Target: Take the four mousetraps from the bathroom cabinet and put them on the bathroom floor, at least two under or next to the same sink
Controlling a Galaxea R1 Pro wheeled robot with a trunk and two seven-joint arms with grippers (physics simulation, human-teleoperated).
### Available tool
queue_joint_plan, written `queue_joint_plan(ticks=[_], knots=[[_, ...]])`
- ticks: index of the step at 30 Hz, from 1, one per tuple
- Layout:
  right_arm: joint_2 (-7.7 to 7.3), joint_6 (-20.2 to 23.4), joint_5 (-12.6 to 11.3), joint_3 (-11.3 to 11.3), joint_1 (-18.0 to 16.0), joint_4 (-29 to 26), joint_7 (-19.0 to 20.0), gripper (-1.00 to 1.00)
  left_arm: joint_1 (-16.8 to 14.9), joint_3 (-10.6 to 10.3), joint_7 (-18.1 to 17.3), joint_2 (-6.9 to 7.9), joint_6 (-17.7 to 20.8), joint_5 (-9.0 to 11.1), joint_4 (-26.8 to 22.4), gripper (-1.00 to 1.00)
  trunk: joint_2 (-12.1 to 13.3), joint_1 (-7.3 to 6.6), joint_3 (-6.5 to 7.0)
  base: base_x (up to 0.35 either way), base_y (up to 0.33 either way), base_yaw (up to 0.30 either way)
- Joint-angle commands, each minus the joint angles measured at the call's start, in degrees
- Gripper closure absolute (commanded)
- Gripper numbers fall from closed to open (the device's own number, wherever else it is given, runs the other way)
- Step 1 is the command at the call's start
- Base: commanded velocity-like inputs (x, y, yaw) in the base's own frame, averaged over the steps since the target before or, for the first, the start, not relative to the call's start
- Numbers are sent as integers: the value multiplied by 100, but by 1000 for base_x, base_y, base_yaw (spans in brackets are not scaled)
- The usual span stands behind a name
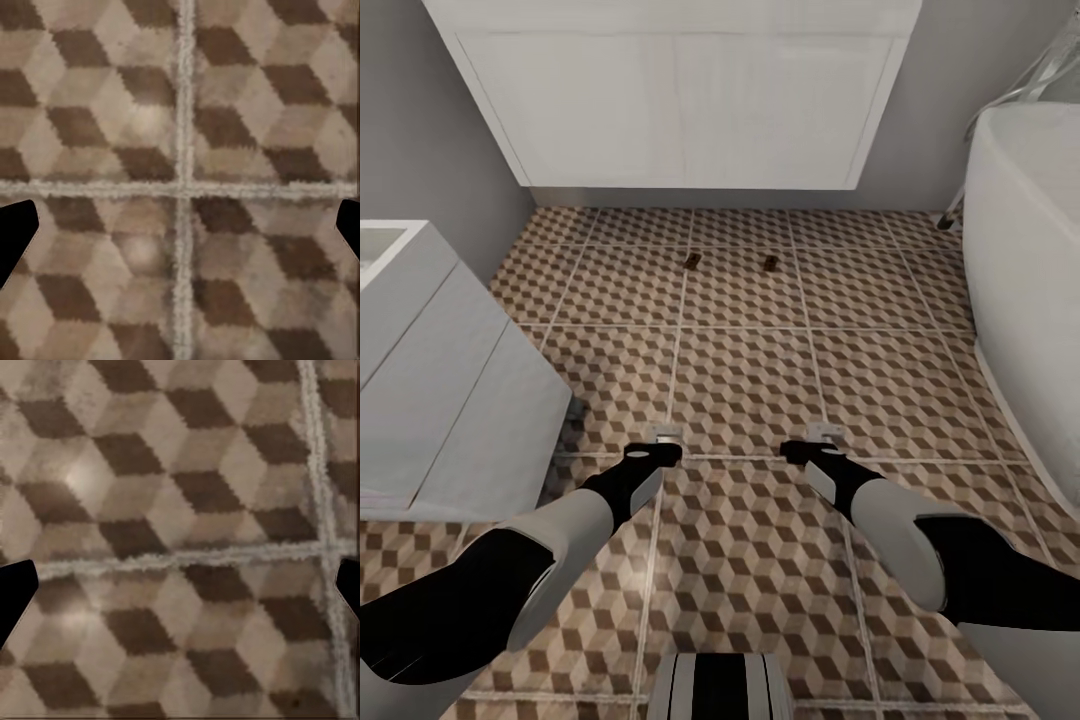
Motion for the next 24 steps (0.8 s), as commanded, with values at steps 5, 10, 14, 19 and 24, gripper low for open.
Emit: queue_joint_plan(ticks=[5, 10, 14, 19, 24], knots=[[-29, 2, -43, 2, -5, 82, -5, -100, 5, -50, 34, 4, 13, 142, 6, -100, 6, -13, 108, 0, 0, 0], [-43, 6, -40, 2, -5, 103, -5, -100, 8, -52, 33, 5, -74, 208, 6, -100, 12, -26, 219, 0, 0, 0], [-50, 8, -39, 2, -3, 112, -7, -100, 10, -53, 30, 5, -206, 238, 6, -100, 18, -37, 307, 0, 0, 0], [-48, 9, -39, 3, -3, 118, -8, -100, 10, -53, 28, 5, -284, 250, 6, -100, 24, -49, 418, 0, 0, 0], [-47, 9, -39, 4, -2, 119, -8, -100, 9, -54, 27, 5, -316, 255, 6, -100, 31, -62, 529, 0, 0, 0]])
